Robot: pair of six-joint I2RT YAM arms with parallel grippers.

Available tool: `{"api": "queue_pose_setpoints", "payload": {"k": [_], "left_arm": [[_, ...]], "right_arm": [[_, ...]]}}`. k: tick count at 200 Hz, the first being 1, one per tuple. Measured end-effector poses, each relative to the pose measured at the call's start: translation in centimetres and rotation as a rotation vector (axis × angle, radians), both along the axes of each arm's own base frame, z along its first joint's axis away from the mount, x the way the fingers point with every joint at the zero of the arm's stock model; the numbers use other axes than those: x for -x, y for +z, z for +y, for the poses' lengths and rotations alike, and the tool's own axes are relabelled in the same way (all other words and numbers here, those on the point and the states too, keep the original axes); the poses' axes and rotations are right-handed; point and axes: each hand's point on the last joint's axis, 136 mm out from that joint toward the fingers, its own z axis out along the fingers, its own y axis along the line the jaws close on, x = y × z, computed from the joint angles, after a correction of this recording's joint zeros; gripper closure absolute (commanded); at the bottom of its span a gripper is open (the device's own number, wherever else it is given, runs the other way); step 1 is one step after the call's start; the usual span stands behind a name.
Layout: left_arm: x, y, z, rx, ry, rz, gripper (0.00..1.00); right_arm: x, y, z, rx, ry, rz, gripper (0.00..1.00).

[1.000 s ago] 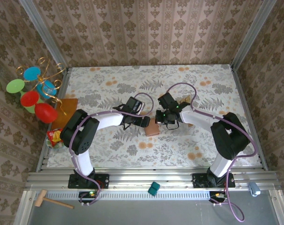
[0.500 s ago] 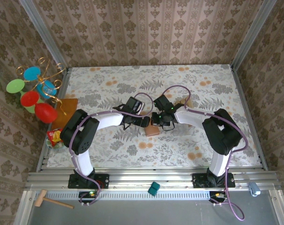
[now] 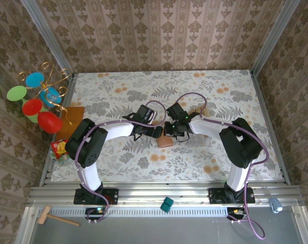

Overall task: Put the credit cards into the card holder
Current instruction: Close the button on the card holder.

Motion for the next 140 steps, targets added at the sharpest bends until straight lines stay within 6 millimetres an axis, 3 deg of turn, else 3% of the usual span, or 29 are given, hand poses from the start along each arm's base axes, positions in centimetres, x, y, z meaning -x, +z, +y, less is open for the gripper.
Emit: {"api": "queue_pose_setpoints", "payload": {"k": [52, 109, 140], "left_arm": [[0.0, 0.0, 0.0, 0.000, 0.000, 0.000, 0.06], [0.0, 0.0, 0.0, 0.000, -0.001, 0.001, 0.07], [0.0, 0.0, -0.1, 0.003, -0.003, 0.003, 0.07]], "right_arm": [[0.0, -0.1, 0.0, -0.002, 0.002, 0.003, 1.00], [-0.8, 1.7, -1.9, -0.008, 0.031, -0.029, 1.00], [-0.5, 1.6, -2.4, -0.002, 0.065, -0.021, 1.00]]}}
